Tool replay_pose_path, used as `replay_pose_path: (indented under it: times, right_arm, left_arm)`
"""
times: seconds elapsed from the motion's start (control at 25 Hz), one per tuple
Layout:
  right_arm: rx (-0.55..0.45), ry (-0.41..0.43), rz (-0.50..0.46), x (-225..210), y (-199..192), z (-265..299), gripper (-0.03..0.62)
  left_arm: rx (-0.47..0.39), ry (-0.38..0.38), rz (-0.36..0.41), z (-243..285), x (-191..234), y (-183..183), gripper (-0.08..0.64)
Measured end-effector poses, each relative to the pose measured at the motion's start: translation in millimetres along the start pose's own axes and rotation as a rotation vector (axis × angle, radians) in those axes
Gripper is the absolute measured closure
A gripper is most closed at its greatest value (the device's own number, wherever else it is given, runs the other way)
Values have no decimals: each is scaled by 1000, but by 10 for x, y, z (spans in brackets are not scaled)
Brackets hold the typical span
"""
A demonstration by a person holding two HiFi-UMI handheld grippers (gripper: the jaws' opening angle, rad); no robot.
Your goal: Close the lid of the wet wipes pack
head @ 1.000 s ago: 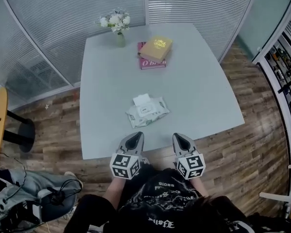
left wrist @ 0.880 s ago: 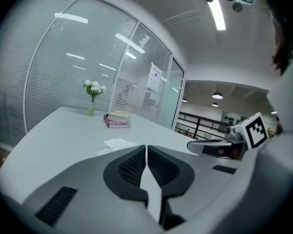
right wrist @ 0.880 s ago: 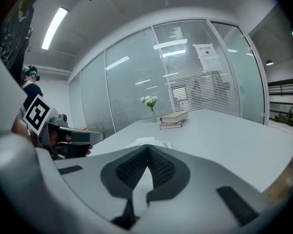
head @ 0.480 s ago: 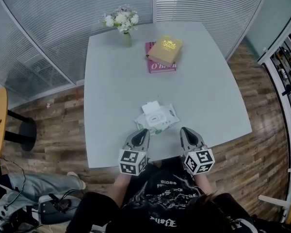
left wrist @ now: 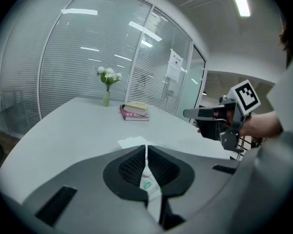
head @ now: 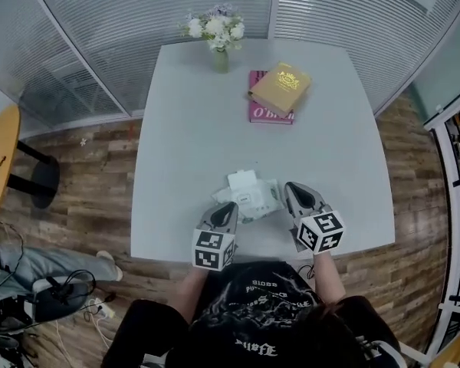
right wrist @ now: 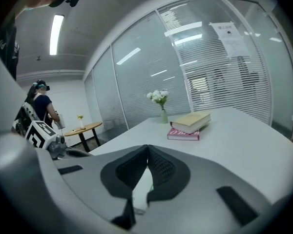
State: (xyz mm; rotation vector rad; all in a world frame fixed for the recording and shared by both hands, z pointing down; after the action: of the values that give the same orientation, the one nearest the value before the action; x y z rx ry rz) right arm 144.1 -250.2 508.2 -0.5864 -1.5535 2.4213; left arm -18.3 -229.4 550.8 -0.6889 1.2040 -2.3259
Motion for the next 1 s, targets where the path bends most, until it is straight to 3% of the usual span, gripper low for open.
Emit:
replay_pose_path:
  times: [0.12,0.2,0.36,0.6,0.8,1.0]
  right_arm:
    - [73,113,-23,-6,87,286,534]
    - [122,177,-38,12,130,480,531]
    - [188,255,-55,27,188,798,525]
    - [368,354,-77,83,21,1262,482]
    - [524,450,47,66,-301,1421,484]
    - [602,466,62,46,-478,1500,483]
  left_arm:
    - [22,47,-27,7,102,-76,546]
    - [37,79,-47,15,178,-147,546]
    - [69,118,-78,114,261,-238,546]
    - [113,148,-91,257,371,-272,546]
    - [146,153,-94,333,377,-349,546]
    - [149,154,-87,345,403,-382,546]
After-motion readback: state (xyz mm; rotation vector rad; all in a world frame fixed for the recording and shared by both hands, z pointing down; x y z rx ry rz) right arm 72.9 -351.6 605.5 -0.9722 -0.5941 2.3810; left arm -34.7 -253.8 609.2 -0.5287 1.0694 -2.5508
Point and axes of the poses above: the fingertips, and each gripper's own axes: z forward along the fingers, x to its left, y out of its top, the point moved 2 cm from there along -z, backward along the fingers
